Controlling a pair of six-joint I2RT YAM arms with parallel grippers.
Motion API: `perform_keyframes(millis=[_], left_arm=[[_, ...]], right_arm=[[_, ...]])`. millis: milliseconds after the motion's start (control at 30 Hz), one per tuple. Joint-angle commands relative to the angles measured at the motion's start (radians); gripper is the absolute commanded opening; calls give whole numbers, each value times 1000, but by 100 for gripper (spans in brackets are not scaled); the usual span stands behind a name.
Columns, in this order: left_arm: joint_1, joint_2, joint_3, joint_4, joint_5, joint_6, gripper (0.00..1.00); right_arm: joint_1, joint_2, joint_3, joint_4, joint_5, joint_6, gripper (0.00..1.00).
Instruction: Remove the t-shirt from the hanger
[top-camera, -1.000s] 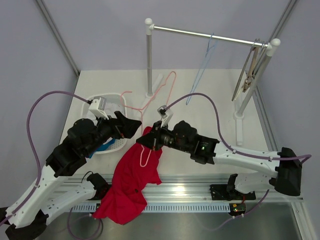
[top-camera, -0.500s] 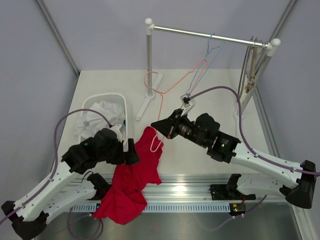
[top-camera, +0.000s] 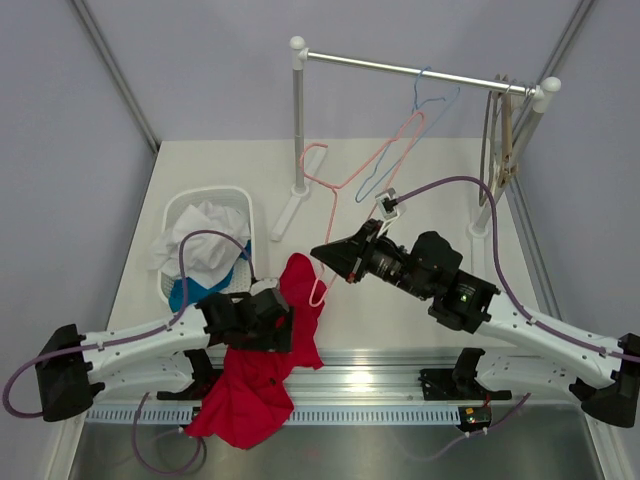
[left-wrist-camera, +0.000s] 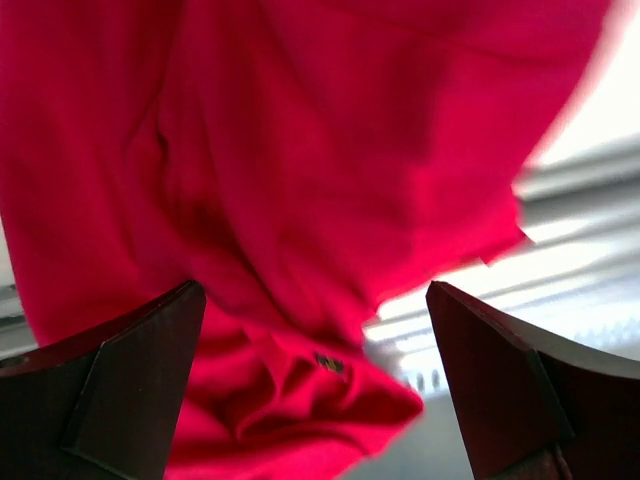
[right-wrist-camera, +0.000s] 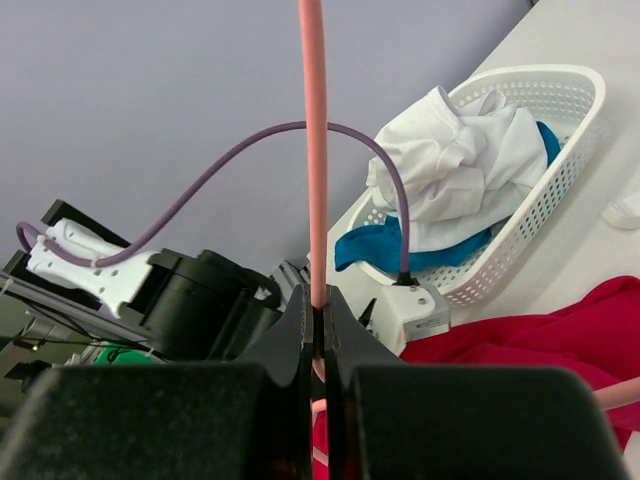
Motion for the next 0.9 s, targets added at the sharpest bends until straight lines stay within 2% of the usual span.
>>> perform_keyframes(millis=[0,133,200,233,267,300,333,500,633,767,800,867], left_arm=[[-7,81,-83,146,-100,-95,99],[-10,185,-121,237,-110,-87,96],[-10,196,-112,257,-140,-78,75],[-10,191,-106,255,-146,-77,59],[-10,184,-100,249,-152,-64,24],[-10,155,-92,247,-150,-60,10],[-10,132,-74,246,-146,-55,2],[-12,-52,11,169,-150,-24,0],[-12,-294,116,94,-231,18,0],[-11,-372,311,-18,-429,72,0],[-12,-367,395,-35,-458,84,0],[-11,-376,458,-36,-515,115,0]], right_arm=[[-3,-59,-23,37,-12,-35,0],[-3,-119,-37,8,-12,-58,0],[-3,-151,-40,-4,-12,-64,0],[-3,-162,-43,-10,-14,-64,0],[-3,-178,-45,-12,-12,-64,0],[-3,-183,-49,-12,-12,-63,0],[-3,-189,-52,-13,-12,-57,0],[-3,-185,-42,-4,-58,-41,0],[-5,-163,-11,2,-98,-37,0],[-3,-131,41,26,-200,-18,0],[-3,-125,62,42,-220,-6,0],[-3,-107,84,48,-259,2,0]])
